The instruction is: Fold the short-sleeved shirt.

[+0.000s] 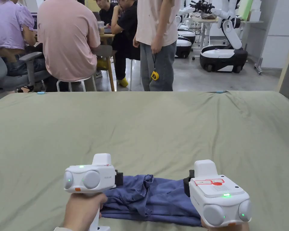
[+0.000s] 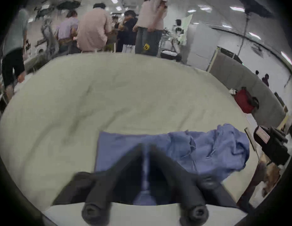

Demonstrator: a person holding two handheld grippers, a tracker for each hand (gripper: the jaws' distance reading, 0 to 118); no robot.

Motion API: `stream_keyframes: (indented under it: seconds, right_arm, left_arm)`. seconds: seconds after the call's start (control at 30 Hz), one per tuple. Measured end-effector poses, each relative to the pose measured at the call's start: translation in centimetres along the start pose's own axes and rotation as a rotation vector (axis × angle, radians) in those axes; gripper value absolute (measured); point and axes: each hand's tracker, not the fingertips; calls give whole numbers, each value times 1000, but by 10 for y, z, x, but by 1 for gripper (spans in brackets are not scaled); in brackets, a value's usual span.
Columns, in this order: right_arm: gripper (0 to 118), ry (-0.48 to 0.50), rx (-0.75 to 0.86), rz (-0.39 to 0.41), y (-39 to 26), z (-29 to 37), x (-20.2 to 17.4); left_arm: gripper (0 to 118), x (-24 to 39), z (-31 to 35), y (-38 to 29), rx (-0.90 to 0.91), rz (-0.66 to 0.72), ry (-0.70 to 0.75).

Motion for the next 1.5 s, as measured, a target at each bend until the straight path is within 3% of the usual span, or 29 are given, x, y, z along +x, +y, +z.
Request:
stream_keyframes:
  seconds: [0.13,0.27,0.47,0.57,0.67,0.83,0.87,0.9,0.93,0.97,1.03,1.1,1.17,1.23,1.37,1.5]
  right_arm:
    - [0,-6,-12,-2,-4,-1,8]
    - [0,-27,-24,-22,-9,-1,19]
    - [0,-48,-31,-22,-13,2,26]
    - [0,-45,-39,-17,-13,1,21]
    - [0,-36,-33,-12,-11,2,14]
    - [0,-16,-26,0,-4,-3,0]
    - [0,-9,-26,-1,-4,-4,-3]
    - [0,-3,-28,0,-4,-5,-6]
    - [0,1,-29,2,-4,-6,-10]
    - [0,4,-31,3,-4,-7,-10]
    - [0,8,-38,8,-5,-9,-12]
    - [0,5,-45,11,-5,-11,-10]
    - [0,-2,-50,15,-6,-12,-7]
    - [0,-16,-53,12,-5,-12,0]
    - [0,-30,-55,-7,-5,-14,9]
    - [0,-44,-62,-15,-8,-15,12]
  left_arm:
    - [0,20,-26,-21,-59,10,-137]
    - [0,57,-52,-42,-108,-48,-132]
    - [0,66,-51,-48,-74,2,-175]
    - [0,53,-42,-45,-67,33,-182]
    - [0,35,-8,-33,54,35,-167]
    - [0,-33,28,-23,94,88,-84]
    - [11,-46,28,-25,81,122,-83]
    - [41,-61,27,-27,66,168,-106]
    - [80,-76,24,-30,57,227,-135]
    - [104,-85,21,-33,53,298,-172]
    - [118,-99,11,-44,63,423,-190]
    - [111,-110,-7,-53,69,555,-227]
    - [118,-116,-37,-67,-11,707,-417]
    - [118,-108,-33,-68,75,704,-441]
    - [118,-96,-43,-58,32,705,-493]
    - [76,-81,-53,-61,-4,741,-479]
